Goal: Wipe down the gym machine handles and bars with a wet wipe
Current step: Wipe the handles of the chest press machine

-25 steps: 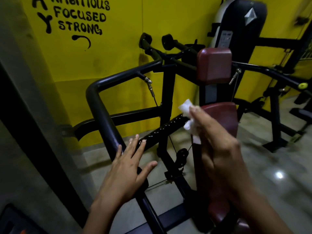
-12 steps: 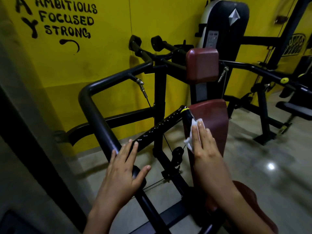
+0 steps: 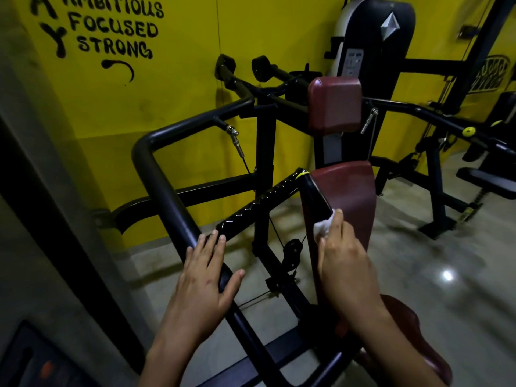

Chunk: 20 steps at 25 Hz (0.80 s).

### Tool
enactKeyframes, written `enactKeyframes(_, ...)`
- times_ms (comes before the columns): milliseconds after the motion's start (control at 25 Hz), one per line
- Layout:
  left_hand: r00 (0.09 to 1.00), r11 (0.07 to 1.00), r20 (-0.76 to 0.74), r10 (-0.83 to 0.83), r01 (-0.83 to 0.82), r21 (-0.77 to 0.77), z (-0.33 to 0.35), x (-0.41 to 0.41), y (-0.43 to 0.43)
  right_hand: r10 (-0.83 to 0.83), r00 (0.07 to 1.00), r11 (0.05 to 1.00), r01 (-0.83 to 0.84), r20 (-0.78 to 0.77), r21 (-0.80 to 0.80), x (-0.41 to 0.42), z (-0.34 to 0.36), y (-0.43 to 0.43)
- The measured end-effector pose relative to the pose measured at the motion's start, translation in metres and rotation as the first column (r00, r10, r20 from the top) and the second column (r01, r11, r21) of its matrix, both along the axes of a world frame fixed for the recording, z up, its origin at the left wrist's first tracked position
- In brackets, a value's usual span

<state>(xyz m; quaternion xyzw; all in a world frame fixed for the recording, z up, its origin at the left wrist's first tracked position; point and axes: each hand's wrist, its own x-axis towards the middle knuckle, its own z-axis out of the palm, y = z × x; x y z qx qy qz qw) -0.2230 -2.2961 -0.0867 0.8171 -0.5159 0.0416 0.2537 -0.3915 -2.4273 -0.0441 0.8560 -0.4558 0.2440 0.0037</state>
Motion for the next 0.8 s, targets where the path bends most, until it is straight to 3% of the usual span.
enactKeyframes(240,1.0,1.0,0.024,0.001,-0.001,0.0,-0.001,-0.007,0.003,0.131,0.987,0.984,-0.141,0.092,0.11,0.041,0.045,-0.047)
enactKeyframes(440,0.999,0.999,-0.008,0.031,-0.031,-0.028,-0.006,-0.023,0.014,0.131,0.989,0.987,-0.136,0.066,0.086,-0.029,-0.003,0.004)
enactKeyframes(800,0.995,0.999,-0.1,0.013,-0.018,-0.05,-0.021,-0.105,0.027,0.35,0.893,0.877,-0.418,0.282,0.238,-0.055,-0.019,-0.011)
